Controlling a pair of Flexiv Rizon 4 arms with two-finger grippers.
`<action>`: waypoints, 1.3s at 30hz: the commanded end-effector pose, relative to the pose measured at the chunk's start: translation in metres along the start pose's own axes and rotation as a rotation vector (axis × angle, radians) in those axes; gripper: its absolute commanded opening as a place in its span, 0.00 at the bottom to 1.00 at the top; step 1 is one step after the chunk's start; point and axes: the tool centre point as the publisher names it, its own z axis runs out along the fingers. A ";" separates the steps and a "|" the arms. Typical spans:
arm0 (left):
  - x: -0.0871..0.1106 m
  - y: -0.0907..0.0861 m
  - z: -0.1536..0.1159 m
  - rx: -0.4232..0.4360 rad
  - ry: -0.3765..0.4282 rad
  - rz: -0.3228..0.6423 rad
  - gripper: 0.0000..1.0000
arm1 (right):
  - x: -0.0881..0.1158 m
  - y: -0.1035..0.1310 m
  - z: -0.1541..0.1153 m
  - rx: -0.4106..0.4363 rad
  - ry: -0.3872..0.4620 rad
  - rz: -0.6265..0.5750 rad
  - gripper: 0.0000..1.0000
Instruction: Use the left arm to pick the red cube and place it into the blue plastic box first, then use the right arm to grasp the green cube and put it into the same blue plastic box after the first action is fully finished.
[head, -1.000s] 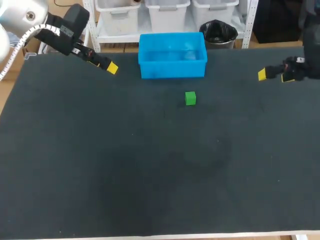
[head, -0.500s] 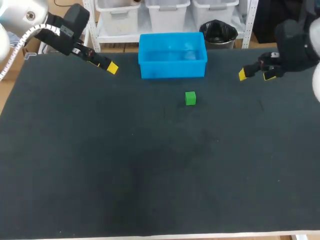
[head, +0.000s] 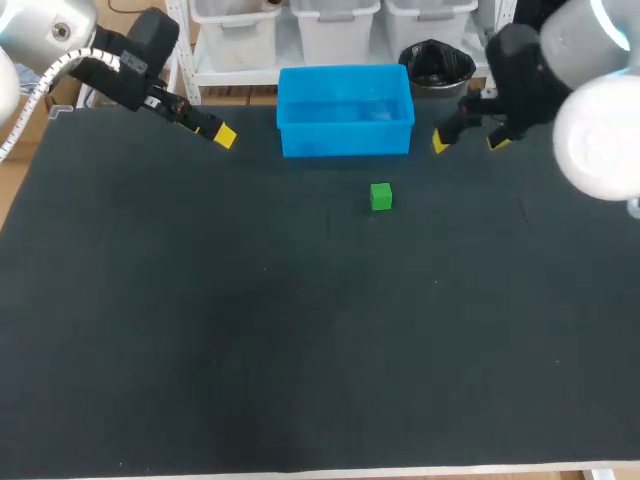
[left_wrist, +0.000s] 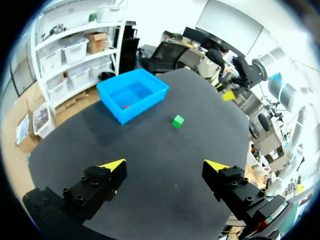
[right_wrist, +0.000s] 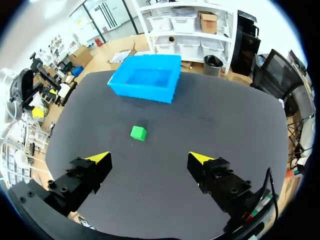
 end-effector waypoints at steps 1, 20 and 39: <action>0.001 0.001 0.000 0.003 -0.005 0.003 1.00 | -0.014 0.012 0.014 0.050 0.032 0.003 1.00; 0.001 0.001 0.000 0.003 -0.005 0.003 1.00 | -0.030 0.037 0.043 0.163 0.188 0.045 1.00; 0.001 0.001 0.000 0.003 -0.005 0.003 1.00 | -0.035 0.047 0.066 0.244 0.299 0.123 1.00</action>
